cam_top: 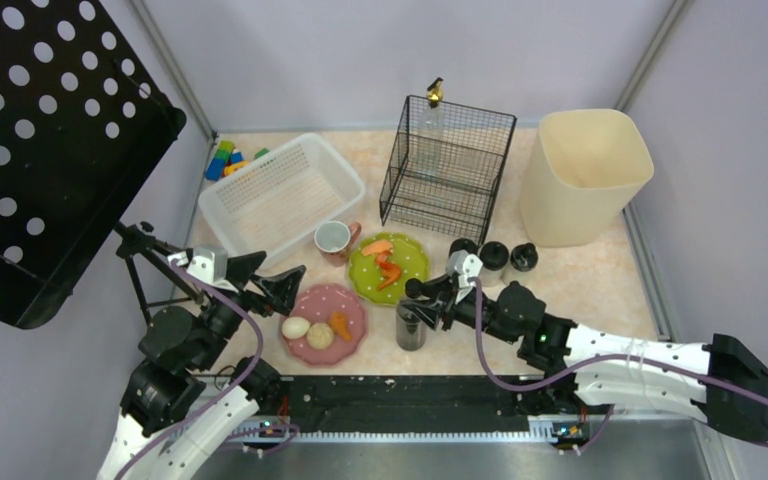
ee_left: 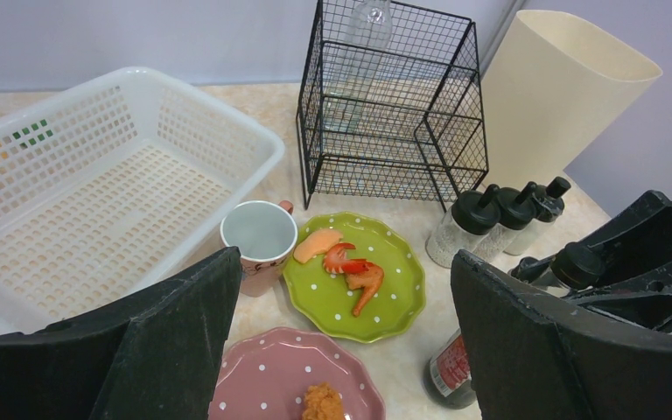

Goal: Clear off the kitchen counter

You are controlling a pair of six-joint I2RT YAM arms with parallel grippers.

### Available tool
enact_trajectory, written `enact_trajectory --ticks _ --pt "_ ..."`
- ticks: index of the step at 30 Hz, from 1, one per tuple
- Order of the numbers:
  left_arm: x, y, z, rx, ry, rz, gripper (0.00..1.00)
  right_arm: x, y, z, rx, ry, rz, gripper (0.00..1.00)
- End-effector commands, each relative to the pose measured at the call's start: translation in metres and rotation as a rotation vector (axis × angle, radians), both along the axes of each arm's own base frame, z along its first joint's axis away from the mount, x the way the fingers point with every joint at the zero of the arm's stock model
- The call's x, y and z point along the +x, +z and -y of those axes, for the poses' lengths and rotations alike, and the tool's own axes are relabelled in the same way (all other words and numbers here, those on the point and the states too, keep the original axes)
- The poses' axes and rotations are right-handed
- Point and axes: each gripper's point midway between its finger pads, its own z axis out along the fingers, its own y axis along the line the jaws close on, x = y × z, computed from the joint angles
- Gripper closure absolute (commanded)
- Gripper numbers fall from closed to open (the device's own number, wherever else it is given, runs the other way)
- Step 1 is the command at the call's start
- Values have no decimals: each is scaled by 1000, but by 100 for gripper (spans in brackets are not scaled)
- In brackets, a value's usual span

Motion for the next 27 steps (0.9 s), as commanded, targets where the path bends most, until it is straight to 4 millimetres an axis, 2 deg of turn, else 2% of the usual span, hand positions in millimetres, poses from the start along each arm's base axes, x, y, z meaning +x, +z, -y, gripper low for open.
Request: enact_trajectory --ticks 1,3,8,12,22,27 --pt "2 7 1 -7 3 25 6 -6 13 -7 70 28 8 84" --pt "3 7 0 -7 5 25 6 -6 19 -7 78 28 20 100" --pt "3 6 0 -6 7 23 6 -6 37 -6 106 29 50 100" --pt "3 6 0 -6 7 22 6 -8 60 -2 140 27 67 100" --pt "3 6 1 -5 6 21 6 0 156 18 233 -59 136 100" --pt "3 6 1 -7 5 21 6 23 200 30 241 -199 161 100"
